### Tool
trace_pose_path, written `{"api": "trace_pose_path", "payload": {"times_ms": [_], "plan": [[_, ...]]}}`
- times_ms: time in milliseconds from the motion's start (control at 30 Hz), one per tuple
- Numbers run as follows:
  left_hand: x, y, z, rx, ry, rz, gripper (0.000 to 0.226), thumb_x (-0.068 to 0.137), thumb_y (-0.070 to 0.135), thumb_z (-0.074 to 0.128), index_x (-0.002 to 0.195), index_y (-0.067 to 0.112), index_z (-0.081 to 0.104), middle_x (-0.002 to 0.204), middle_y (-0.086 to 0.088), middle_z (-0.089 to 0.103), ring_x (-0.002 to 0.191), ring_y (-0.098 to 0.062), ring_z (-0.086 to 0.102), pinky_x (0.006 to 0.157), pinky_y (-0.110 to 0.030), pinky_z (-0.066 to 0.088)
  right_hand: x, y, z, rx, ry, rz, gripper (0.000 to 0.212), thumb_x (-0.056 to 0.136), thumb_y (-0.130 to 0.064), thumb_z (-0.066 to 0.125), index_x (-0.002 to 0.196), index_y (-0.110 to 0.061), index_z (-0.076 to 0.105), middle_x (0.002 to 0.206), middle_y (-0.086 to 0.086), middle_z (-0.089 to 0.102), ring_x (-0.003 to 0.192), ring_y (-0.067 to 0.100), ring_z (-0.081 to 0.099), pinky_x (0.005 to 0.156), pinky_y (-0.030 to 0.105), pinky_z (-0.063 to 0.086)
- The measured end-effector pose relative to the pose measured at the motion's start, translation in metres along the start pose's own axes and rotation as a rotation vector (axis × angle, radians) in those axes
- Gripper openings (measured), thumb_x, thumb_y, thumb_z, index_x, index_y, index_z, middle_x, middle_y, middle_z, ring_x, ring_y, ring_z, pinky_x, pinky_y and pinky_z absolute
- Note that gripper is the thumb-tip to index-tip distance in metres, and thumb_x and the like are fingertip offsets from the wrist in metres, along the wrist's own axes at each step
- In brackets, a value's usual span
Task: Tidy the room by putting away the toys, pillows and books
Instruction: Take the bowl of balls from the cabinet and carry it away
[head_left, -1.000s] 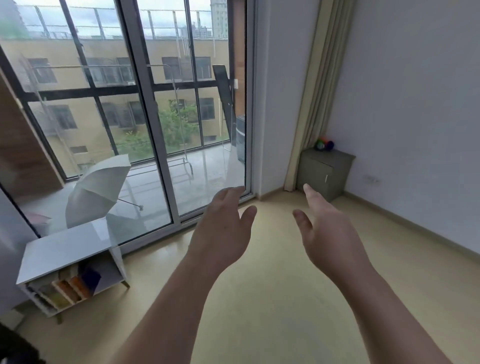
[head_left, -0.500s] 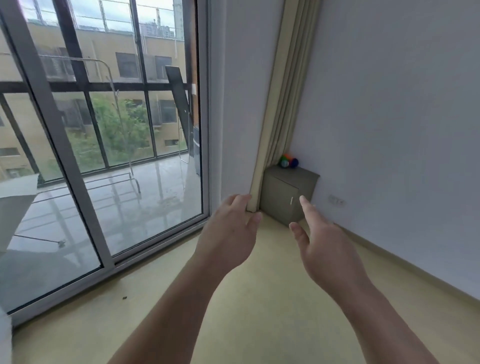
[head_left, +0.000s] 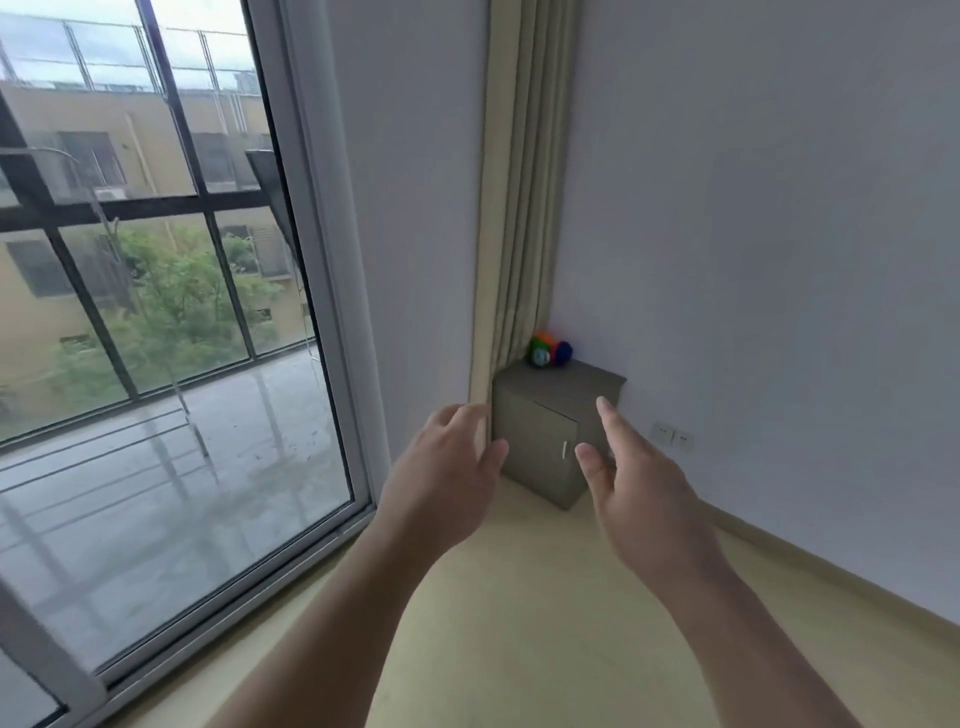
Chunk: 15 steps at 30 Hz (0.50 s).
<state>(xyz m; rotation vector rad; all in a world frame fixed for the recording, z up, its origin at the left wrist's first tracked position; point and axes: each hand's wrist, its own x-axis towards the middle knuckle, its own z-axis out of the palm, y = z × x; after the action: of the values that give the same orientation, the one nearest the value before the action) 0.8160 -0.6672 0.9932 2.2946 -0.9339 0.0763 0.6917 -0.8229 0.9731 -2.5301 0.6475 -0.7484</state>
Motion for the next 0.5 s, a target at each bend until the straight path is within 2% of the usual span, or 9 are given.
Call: {"api": "trace_pose_path", "payload": {"times_ms": [233,367,500], "plan": [[0.183,-0.013,0.044,0.025,0.038,-0.011,0.049,0.104,0.047,0.048,0.149,0.029,0.044,0.152,0.007,0.046,0.126,-0.016,0.057,0.1,-0.037,0.054,0.183,0.058,0.04,-0.033,-0.015,-0.009,0.063,0.106,-0.052,0.03,0.163,-0.03,0.013,0.161,-0.002,0.039,0.144,0.014,0.043,0.108,0.032,0.044],[0.286,-0.04,0.081,0.017,0.014,-0.015,0.05,0.104,0.046,0.046,0.151,0.029,0.042,0.154,0.006,0.044,0.132,-0.016,0.052,0.103,-0.031,0.046,0.282,0.092,0.076,-0.066,-0.023,-0.02,0.062,0.106,-0.05,0.032,0.162,-0.028,0.016,0.159,-0.001,0.042,0.14,0.016,0.048,0.106,0.031,0.047],[0.396,-0.073,0.125,-0.006,-0.03,-0.003,0.049,0.105,0.045,0.045,0.151,0.03,0.042,0.154,0.006,0.043,0.129,-0.016,0.052,0.098,-0.028,0.041,0.382,0.123,0.123,-0.078,-0.04,0.019,0.062,0.107,-0.047,0.034,0.162,-0.026,0.017,0.16,0.001,0.04,0.139,0.018,0.049,0.105,0.032,0.046]]}}
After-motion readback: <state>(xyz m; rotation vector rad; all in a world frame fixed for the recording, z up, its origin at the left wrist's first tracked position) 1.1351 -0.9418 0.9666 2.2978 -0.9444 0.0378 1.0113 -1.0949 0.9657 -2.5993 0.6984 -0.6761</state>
